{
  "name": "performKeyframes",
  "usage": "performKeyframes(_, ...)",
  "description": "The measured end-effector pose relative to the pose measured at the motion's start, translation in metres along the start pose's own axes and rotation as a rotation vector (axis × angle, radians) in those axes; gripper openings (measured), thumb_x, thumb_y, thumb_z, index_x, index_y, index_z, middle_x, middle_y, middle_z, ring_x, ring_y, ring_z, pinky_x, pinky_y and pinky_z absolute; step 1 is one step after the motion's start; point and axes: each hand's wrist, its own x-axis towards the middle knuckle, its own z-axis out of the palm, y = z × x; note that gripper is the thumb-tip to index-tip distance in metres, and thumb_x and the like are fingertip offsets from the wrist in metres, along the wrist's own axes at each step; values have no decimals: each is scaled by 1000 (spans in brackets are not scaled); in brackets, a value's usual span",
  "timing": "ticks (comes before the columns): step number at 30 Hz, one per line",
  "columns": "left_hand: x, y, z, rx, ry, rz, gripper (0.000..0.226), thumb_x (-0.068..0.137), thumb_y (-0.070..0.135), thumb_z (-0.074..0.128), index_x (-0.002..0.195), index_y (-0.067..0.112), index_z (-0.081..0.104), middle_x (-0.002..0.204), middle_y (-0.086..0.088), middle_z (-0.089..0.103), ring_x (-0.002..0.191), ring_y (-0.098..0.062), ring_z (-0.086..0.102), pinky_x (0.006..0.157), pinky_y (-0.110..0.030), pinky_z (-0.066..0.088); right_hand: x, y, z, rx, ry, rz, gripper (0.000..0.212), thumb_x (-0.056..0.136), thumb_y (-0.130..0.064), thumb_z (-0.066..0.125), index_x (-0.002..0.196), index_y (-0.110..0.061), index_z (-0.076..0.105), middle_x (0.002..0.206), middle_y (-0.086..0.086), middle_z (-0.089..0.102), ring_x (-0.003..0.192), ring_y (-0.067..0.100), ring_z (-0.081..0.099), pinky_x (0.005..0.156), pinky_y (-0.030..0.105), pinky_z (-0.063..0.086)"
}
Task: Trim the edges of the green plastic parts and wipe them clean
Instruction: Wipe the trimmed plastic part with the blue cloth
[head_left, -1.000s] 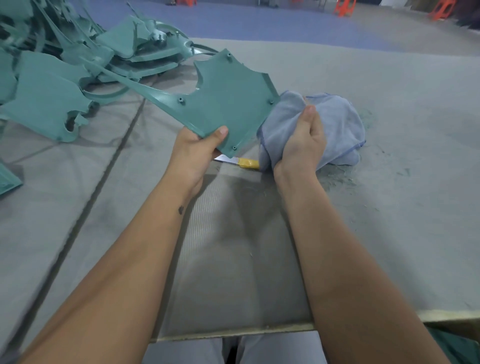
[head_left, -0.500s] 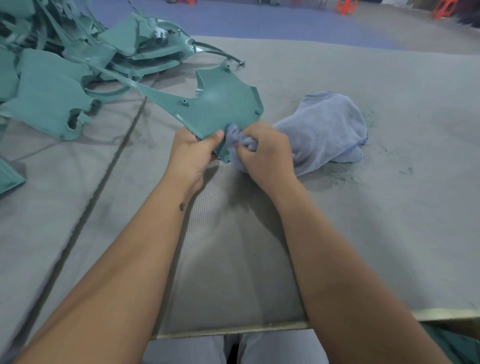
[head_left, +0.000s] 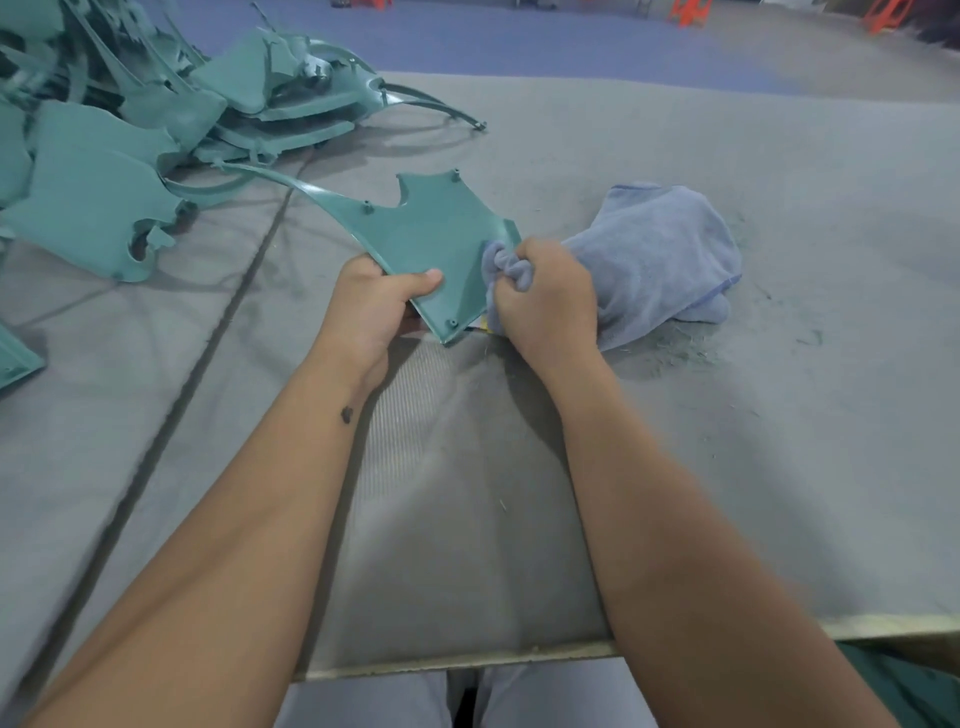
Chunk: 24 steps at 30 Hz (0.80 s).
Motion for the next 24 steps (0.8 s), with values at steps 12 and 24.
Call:
performKeyframes(12,7,2,-1,-84,245,74,14,102,24,45,105,35,54,94,20,69,81,1,69,65,-24,56,11,-5,-24,685,564,295,13,99,-17,47,87,-14,48,70,-10,43,59,-6,44,62,7,36)
performKeyframes(24,0,9,3,-152,71,136,18,104,28,42,109,37,57,99,22,72,98,-5,69,76,-31,58,6,-4,-12,324,10,145,16,92,-18,58,83,-19,46,72,-13,43,65,3,44,59,10,36)
